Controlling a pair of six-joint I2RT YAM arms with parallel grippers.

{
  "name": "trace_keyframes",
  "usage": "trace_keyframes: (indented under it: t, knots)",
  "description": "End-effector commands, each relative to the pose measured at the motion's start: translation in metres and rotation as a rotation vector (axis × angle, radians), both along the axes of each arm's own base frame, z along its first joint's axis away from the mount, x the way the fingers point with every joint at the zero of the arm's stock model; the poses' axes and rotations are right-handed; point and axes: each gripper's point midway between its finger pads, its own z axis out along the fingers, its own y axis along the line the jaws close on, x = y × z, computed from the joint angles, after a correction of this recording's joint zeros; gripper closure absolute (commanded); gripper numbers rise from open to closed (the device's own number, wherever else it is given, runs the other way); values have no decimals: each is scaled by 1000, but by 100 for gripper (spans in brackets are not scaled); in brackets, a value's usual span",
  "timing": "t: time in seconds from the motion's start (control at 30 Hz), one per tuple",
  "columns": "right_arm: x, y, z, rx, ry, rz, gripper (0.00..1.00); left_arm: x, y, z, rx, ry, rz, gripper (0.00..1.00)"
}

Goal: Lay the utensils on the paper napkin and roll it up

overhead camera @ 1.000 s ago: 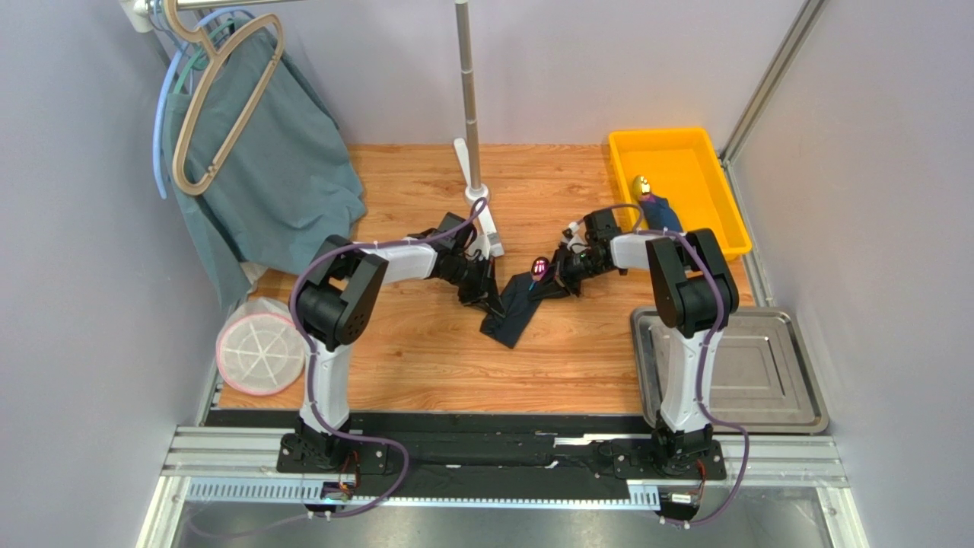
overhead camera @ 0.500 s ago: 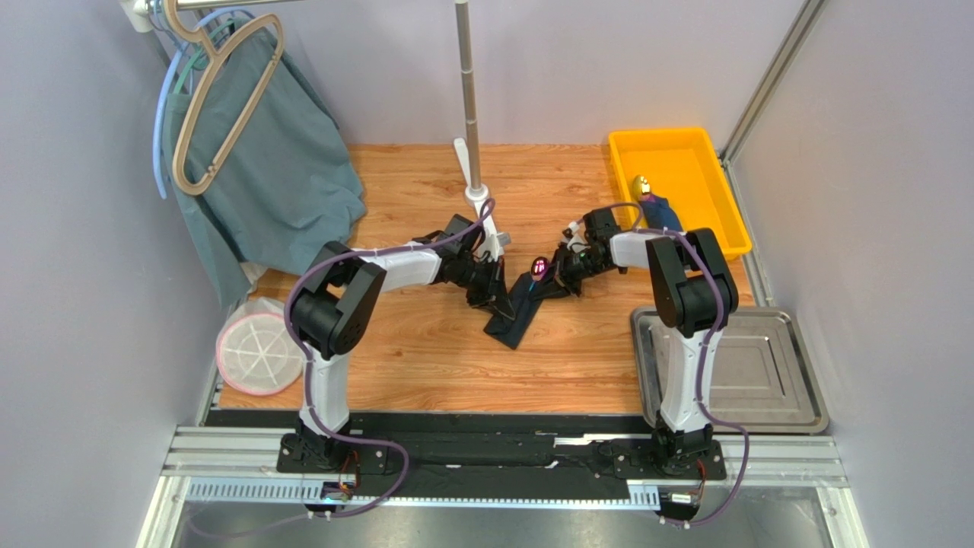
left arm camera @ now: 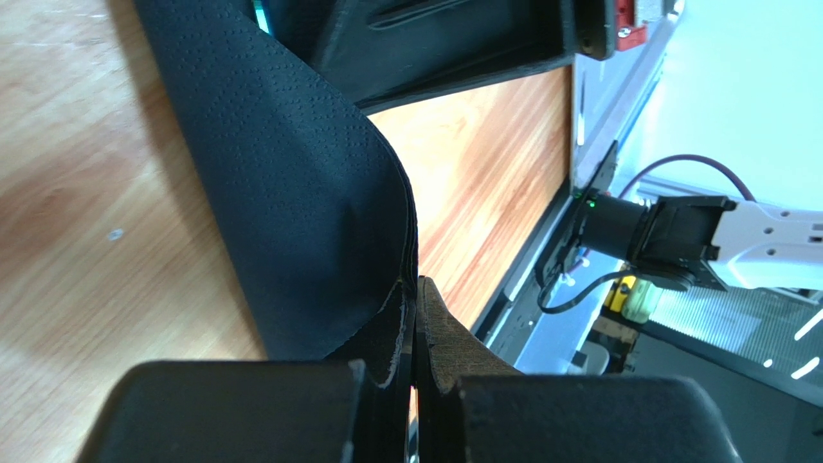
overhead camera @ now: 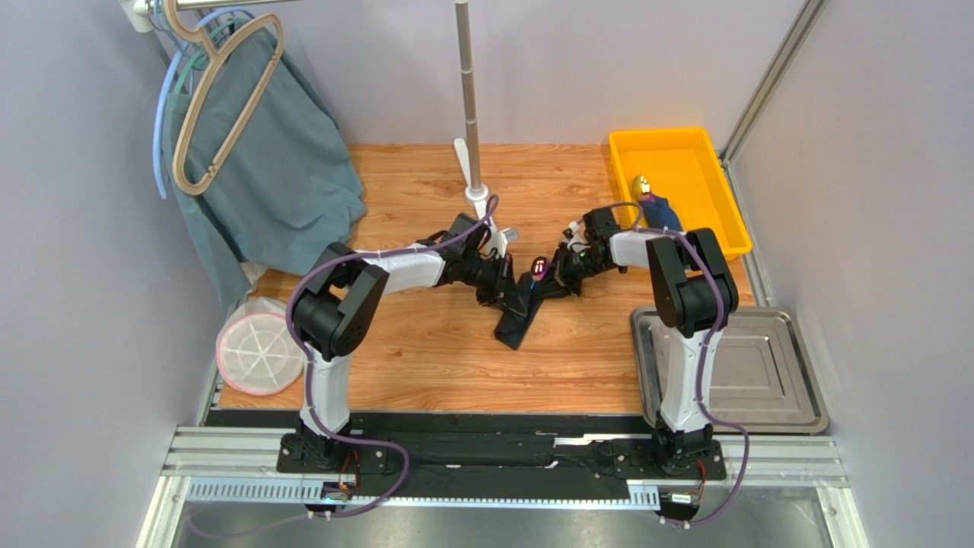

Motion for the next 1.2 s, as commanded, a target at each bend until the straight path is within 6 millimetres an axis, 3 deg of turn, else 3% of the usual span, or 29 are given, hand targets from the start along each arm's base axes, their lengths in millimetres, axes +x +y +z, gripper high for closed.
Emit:
trace_keyframes:
  t: [0.0, 0.47, 0.93, 1.17]
  knots:
    - [1, -12, -25, -104, 8, -13, 100, -4, -17, 21, -77, -27, -37, 100]
    - [1, -12, -27, -109, 13, -12, 100, -12, -31, -8, -85, 12, -66, 100]
    - [1, -13, -26, -110, 8, -5, 100, -24, -26, -30, -83, 41, -87, 100]
    - [10, -12, -9, -110, -43, 23, 100, -32, -19, -53, -31, 108, -86, 100]
